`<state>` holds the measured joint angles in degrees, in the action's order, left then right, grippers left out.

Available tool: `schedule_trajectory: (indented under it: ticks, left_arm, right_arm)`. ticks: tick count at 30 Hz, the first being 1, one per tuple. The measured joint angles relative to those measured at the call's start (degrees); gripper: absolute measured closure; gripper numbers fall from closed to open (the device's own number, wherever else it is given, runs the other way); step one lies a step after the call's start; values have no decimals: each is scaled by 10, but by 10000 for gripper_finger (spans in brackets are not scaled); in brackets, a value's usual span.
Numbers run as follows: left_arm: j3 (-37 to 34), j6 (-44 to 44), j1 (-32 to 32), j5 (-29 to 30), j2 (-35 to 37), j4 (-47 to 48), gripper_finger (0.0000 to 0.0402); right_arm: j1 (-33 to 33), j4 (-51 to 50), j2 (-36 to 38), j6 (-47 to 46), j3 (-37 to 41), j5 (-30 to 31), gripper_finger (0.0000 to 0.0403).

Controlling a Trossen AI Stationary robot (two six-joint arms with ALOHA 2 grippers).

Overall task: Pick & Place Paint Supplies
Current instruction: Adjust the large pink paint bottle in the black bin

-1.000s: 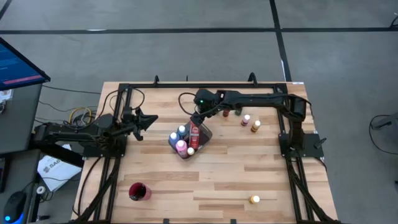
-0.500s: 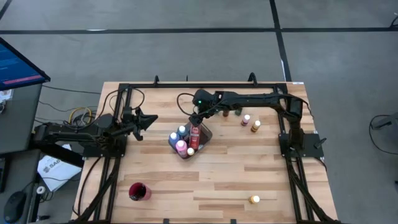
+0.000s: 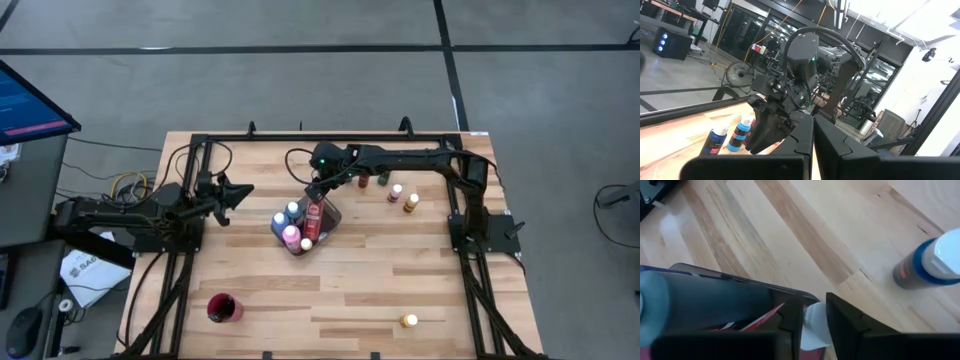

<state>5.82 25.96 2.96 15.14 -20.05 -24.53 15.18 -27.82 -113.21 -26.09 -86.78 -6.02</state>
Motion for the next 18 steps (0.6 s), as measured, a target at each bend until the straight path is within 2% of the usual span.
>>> schedule_trajectory:
  ticks: [6, 10, 13, 18]
  left_arm:
    - [0, 0, 0, 0, 0, 0, 398]
    - [0, 0, 0, 0, 0, 0, 398]
    - [0, 0, 0, 0, 0, 0, 398]
    - [0, 0, 0, 0, 0, 0, 398]
  right_arm:
    - [4, 2, 7, 29, 0, 0, 356]
    - [16, -20, 20, 20, 1, -1, 343]
    - [26, -63, 36, -4, 1, -1, 305]
    - [28, -94, 50, -25, 1, -1, 196]
